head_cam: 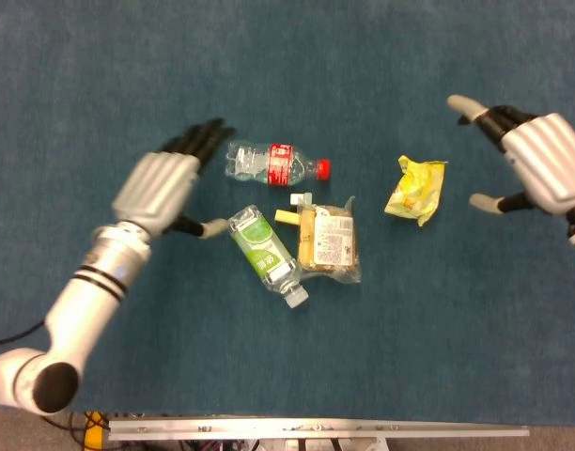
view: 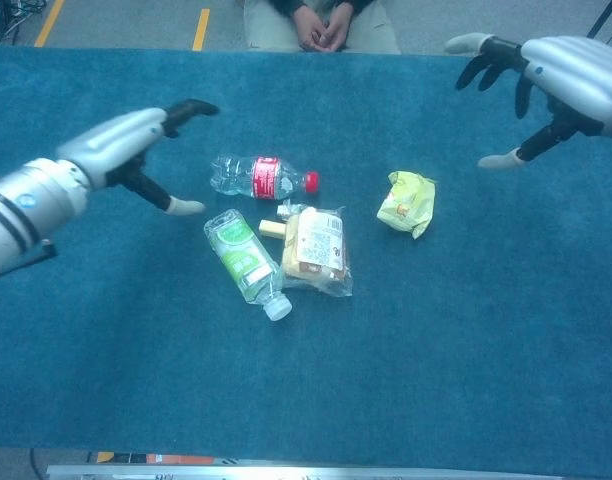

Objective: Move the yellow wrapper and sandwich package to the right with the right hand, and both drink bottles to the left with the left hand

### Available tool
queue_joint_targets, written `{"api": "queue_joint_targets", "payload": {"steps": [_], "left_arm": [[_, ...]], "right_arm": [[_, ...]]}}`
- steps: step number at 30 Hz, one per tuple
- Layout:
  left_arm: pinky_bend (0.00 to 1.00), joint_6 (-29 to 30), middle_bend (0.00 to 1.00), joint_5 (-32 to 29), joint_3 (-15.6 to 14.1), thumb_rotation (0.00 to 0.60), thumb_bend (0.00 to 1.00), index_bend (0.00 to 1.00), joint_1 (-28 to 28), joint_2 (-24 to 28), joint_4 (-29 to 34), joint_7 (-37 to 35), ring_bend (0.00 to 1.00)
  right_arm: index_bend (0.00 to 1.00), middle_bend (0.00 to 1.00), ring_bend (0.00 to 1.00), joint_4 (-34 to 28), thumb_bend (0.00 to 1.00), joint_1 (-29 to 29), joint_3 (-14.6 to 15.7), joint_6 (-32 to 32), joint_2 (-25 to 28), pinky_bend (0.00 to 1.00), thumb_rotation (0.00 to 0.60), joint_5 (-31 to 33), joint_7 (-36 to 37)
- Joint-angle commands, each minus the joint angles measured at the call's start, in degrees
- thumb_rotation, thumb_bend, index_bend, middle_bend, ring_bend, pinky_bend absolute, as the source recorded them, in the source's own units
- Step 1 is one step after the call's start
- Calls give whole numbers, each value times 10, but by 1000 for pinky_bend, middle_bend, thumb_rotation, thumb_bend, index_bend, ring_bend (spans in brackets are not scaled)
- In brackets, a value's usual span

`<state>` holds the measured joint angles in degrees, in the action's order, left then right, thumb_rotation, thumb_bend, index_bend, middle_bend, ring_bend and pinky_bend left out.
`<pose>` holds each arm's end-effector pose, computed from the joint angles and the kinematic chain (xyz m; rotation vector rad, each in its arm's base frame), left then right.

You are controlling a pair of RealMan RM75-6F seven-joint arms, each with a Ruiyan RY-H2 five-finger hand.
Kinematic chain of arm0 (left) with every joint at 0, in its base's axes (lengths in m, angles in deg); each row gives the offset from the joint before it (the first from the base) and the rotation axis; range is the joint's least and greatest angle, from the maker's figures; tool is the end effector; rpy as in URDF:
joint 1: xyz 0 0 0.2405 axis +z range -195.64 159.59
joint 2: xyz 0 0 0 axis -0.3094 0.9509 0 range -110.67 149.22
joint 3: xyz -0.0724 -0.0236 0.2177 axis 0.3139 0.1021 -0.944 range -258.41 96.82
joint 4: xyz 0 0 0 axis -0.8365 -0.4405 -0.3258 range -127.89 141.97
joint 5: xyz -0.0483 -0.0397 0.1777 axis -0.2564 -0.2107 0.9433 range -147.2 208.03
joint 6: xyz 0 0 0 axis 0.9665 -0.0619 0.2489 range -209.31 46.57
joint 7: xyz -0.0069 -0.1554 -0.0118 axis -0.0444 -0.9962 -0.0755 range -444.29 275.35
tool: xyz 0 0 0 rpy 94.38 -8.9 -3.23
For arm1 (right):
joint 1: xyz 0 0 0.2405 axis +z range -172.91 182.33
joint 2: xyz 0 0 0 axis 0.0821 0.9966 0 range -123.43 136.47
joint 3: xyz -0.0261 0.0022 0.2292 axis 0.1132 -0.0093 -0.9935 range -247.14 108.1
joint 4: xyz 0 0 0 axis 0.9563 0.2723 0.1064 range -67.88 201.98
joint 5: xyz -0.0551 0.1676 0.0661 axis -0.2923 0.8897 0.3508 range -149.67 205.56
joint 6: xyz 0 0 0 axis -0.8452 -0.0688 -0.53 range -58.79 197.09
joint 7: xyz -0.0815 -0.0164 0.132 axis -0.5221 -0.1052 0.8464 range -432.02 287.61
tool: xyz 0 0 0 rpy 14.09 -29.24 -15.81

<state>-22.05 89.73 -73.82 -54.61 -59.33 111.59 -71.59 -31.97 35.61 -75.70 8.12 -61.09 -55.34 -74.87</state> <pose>-0.1338 0.2837 0.0305 -1.7581 -1.3059 -1.0026 -0.1597 -0.2856 0.0901 1.8721 -0.9472 1.0534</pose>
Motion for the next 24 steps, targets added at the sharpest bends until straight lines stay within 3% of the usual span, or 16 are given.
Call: {"api": "queue_joint_targets", "payload": {"steps": [1,9,24], "left_arm": [[127,20,0,4,-11,579,171,0,20,32,9,2,0],[110,46,0,14,-39,600,171,0,60,92,19,4,0],[110,86,0,60,-50,600,171,0,125,134,5,-70,0]], "right_arm": [[76,308,278,-5,0,12,10,7,-1,498,600,-33,-3],[0,157,168,-24,0,47,25,53,-8,395,600,-71,-54],[0,127,136,-14,0,103,23,127,-110,383,600,-40,-211]]}}
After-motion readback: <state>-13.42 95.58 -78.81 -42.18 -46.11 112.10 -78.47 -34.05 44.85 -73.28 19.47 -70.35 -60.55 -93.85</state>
